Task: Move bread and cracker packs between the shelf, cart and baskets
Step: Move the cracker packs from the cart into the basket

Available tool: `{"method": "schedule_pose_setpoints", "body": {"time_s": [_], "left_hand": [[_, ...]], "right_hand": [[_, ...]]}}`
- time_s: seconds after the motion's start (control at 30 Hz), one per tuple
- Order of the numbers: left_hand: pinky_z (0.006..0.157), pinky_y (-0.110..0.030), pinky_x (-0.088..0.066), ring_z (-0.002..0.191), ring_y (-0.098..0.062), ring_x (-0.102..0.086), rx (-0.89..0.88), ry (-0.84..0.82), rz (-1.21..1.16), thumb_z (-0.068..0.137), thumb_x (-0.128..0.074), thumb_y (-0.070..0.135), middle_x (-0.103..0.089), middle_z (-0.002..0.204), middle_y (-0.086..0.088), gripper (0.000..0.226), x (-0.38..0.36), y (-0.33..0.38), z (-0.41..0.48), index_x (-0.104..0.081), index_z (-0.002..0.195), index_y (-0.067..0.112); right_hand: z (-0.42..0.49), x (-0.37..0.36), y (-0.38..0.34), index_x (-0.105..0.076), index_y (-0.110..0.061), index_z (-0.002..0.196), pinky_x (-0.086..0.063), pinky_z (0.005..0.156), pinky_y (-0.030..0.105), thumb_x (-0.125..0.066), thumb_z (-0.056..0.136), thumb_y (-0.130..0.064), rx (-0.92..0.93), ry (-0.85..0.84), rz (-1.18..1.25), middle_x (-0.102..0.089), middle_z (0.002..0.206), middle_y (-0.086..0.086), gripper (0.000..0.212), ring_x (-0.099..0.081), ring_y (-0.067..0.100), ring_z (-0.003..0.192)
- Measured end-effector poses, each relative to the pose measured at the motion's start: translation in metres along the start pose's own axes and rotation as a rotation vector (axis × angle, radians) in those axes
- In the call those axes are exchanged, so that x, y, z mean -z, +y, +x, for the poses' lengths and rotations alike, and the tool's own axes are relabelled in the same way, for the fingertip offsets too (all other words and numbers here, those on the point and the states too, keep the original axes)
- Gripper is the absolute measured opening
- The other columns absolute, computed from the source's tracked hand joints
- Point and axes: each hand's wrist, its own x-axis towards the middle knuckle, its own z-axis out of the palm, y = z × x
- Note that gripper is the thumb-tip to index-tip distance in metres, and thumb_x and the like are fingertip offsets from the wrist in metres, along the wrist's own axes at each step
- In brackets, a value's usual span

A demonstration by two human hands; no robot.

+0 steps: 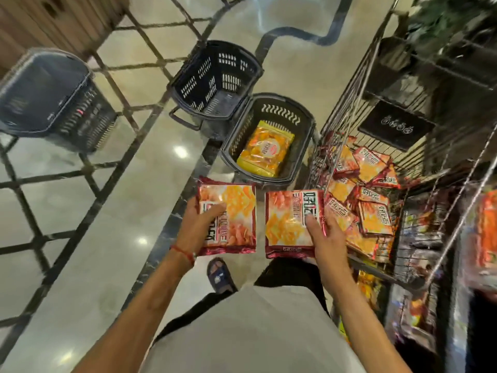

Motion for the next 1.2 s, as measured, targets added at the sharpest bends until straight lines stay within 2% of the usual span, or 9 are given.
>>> {"method": "schedule_pose_setpoints", "body": {"time_s": [0.1, 0.27, 0.47, 0.6, 0.87, 0.93, 1.03, 1.1, 1.2], "left_hand": [[0.059, -0.023, -0.058, 0.077, -0.014, -0.076, -0.028, 0.058, -0.018, 0.094, -0.07, 0.017, -0.071, 0.107, -0.006, 0.038, 0.033, 0.007, 0.005, -0.053, 0.128, 0.014], [0.071, -0.035, -0.062, 0.089, -0.024, -0.074, -0.009, 0.134, -0.1, 0.095, -0.07, 0.017, -0.071, 0.112, -0.008, 0.04, 0.066, 0.02, 0.031, -0.053, 0.131, 0.013], [0.067, -0.024, -0.061, 0.089, -0.018, -0.072, -0.076, 0.176, -0.027, 0.096, -0.068, 0.017, -0.069, 0.111, -0.006, 0.033, 0.089, 0.061, 0.103, -0.052, 0.125, 0.014], [0.065, -0.018, -0.057, 0.096, -0.017, -0.07, -0.094, 0.143, 0.02, 0.097, -0.066, 0.018, -0.068, 0.111, 0.0, 0.036, 0.097, 0.108, 0.172, -0.051, 0.129, 0.015], [0.081, -0.038, -0.062, 0.1, -0.026, -0.074, -0.034, 0.052, 0.033, 0.094, -0.071, 0.017, -0.074, 0.114, -0.008, 0.037, 0.099, 0.216, 0.305, -0.059, 0.129, 0.012], [0.086, -0.046, -0.061, 0.102, -0.029, -0.074, -0.006, 0.043, 0.02, 0.091, -0.074, 0.021, -0.073, 0.117, -0.011, 0.043, 0.102, 0.236, 0.333, -0.058, 0.13, 0.012], [0.087, -0.051, -0.06, 0.101, -0.031, -0.073, 0.043, 0.025, 0.004, 0.087, -0.077, 0.021, -0.072, 0.118, -0.014, 0.045, 0.108, 0.264, 0.383, -0.058, 0.127, 0.014], [0.086, -0.05, -0.06, 0.099, -0.032, -0.073, 0.065, 0.0, 0.015, 0.088, -0.077, 0.016, -0.072, 0.115, -0.014, 0.037, 0.113, 0.282, 0.418, -0.06, 0.121, 0.017], [0.079, -0.043, -0.06, 0.092, -0.029, -0.073, 0.083, -0.067, 0.044, 0.086, -0.075, 0.007, -0.075, 0.105, -0.01, 0.031, 0.121, 0.309, 0.472, -0.062, 0.111, 0.019]], "right_hand": [[-0.002, -0.037, -0.007, -0.057, -0.033, 0.143, -0.056, 0.103, 0.05, -0.074, 0.088, -0.059, -0.01, -0.013, -0.002, -0.067, 0.135, -0.004, 0.063, -0.069, 0.019, 0.117], [0.022, -0.083, -0.021, -0.062, -0.028, 0.125, -0.062, 0.086, 0.038, -0.062, 0.104, -0.026, 0.006, -0.08, -0.004, -0.077, 0.114, -0.004, 0.021, -0.076, 0.019, 0.103], [0.086, -0.142, -0.047, -0.057, -0.03, 0.126, -0.058, 0.097, 0.053, -0.058, 0.106, -0.028, -0.012, -0.074, -0.029, -0.073, 0.118, -0.003, 0.021, -0.074, 0.02, 0.105], [0.15, -0.18, -0.075, -0.055, -0.024, 0.137, -0.057, 0.1, 0.055, -0.058, 0.106, -0.026, -0.047, -0.067, 0.066, -0.074, 0.123, 0.003, 0.032, -0.073, 0.026, 0.111], [0.262, -0.242, -0.158, -0.06, -0.023, 0.135, -0.059, 0.093, 0.033, -0.054, 0.107, -0.033, -0.039, -0.072, 0.077, -0.075, 0.118, -0.004, 0.03, -0.072, 0.016, 0.11], [0.286, -0.257, -0.179, -0.061, -0.021, 0.133, -0.058, 0.084, 0.021, -0.051, 0.107, -0.038, -0.025, -0.09, 0.068, -0.075, 0.118, -0.004, 0.032, -0.073, 0.012, 0.108], [0.322, -0.28, -0.207, -0.06, -0.02, 0.132, -0.056, 0.071, 0.015, -0.048, 0.108, -0.039, -0.037, -0.04, 0.085, -0.074, 0.116, -0.001, 0.033, -0.074, 0.009, 0.099], [0.345, -0.299, -0.22, -0.061, -0.02, 0.134, -0.058, 0.075, 0.019, -0.051, 0.107, -0.039, -0.048, 0.011, 0.085, -0.074, 0.119, 0.0, 0.034, -0.074, 0.009, 0.099], [0.373, -0.334, -0.233, -0.064, -0.023, 0.131, -0.058, 0.099, 0.044, -0.059, 0.104, -0.04, -0.05, 0.1, 0.092, -0.073, 0.123, 0.0, 0.032, -0.072, 0.019, 0.112]]}}
